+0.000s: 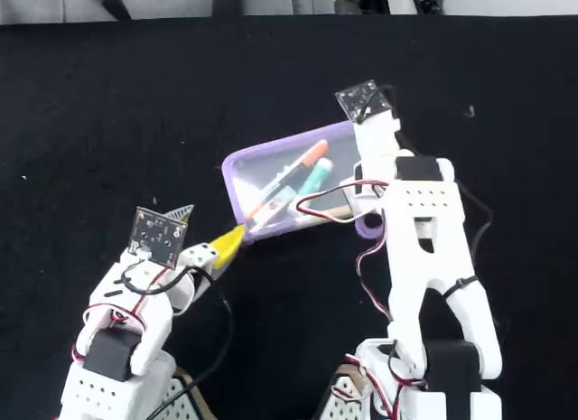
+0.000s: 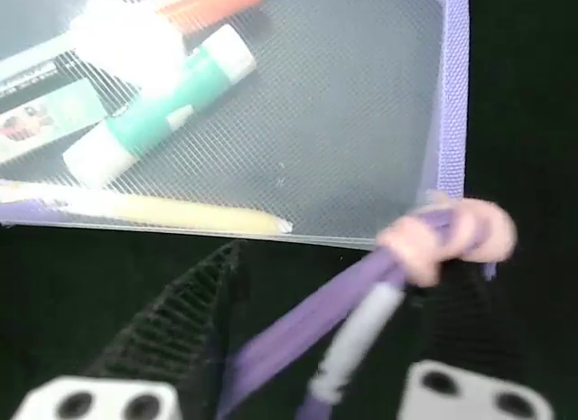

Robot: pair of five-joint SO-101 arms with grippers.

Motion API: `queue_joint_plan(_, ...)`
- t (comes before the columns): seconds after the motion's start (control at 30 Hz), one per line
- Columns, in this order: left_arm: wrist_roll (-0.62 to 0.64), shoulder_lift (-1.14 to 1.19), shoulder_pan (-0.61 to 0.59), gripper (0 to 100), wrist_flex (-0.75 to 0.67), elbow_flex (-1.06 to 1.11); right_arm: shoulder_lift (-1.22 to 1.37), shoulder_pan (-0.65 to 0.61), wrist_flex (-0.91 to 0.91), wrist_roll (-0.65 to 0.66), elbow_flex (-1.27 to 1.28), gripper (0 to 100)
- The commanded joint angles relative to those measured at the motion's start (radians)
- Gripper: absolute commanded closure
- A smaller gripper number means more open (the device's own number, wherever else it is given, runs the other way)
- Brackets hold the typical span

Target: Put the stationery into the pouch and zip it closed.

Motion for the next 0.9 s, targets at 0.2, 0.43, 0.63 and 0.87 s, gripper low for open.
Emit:
queue_joint_plan(0.2,0.009,-0.008,-0.054,71,-0.021,-0.079,-0.114,-0.025,0.124,0.005,-0.252,60.9)
queue_joint_plan(0.43,0.003,-0.008,-0.056,84,-0.015,-0.252,-0.315,0.009,0.232,-0.003,-0.401,61.3)
queue_joint_plan(0.63,0.008,-0.009,-0.056,95,0.086,-0.433,-0.619,0.044,0.322,-0.094,-0.381,76.0)
queue_joint_plan(0.87,0.009,-0.012,-0.056,97,0.443,-0.717,-1.084,0.064,0.331,-0.112,-0.180,96.8)
